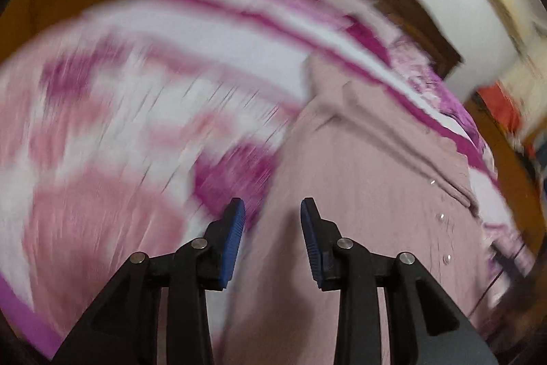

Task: Fold small clothes

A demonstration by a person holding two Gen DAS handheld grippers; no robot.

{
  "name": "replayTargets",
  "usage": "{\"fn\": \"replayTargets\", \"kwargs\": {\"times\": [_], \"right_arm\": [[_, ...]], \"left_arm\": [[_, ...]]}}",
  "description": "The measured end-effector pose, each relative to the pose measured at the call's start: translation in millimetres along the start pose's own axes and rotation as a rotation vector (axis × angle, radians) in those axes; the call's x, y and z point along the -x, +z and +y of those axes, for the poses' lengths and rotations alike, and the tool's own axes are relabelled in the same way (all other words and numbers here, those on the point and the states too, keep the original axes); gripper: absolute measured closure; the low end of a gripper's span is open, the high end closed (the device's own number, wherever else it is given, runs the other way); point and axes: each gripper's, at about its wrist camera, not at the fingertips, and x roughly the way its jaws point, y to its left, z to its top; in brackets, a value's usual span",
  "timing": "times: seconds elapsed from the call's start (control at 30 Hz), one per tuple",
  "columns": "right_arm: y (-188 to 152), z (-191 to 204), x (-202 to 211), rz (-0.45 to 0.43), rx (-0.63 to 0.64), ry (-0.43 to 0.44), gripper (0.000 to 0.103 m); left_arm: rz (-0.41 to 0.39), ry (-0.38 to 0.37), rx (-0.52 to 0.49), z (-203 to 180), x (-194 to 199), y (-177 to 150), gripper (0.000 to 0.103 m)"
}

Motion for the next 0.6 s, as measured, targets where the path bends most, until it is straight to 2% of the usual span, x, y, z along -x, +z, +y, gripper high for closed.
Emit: {"fn": "replayTargets", "kwargs": {"times": [0.03, 0.1, 0.17, 0.2, 0.27, 0.3, 0.37, 0.43, 0.5, 0.6], "right_arm": [[-9, -6, 0, 0.002, -0.042, 0.008, 0.012], [-11, -9, -5, 0.045, -0.069, 0.012, 0.012], [-11, -7, -6, 0.056, -0.026, -0.037, 0.012], [-16, -6, -4, 0.049, -0.011, -0.076, 0.012], [-22, -6, -2, 0.061, -0.014, -0.1, 0.012], [-25, -6, -1, 0.075, -0.015, -0.103, 0.012], [-31, -4, 1, 0.086, 0.002, -0.12, 0.012], [-37, -6, 4, 0.096, 0.013, -0.154, 0.012], [-41, -15, 8, 0.125, -0.014, -0.183, 0.012], [-53, -32, 18, 0.165, -0.095, -0.156, 0.012]], "left_arm": [[0.021, -0.022, 0.038, 11, 2, -5, 0.093], [-0.002, -0.046, 0.062, 25, 18, -18, 0.093], [-0.037, 0.025, 0.006, 26, 38, -25, 0.093], [-0.071, 0.066, -0.021, 25, 47, -26, 0.093], [-0.157, 0.134, -0.058, 30, 63, -31, 0.093], [-0.171, 0.139, -0.069, 33, 68, -31, 0.093], [-0.127, 0.094, -0.039, 48, 74, -29, 0.093], [-0.056, 0.024, 0.066, 70, 71, -26, 0.093], [-0.019, 0.006, 0.144, 82, 66, -26, 0.093], [0.024, -0.069, 0.195, 84, 61, -27, 0.093]]}}
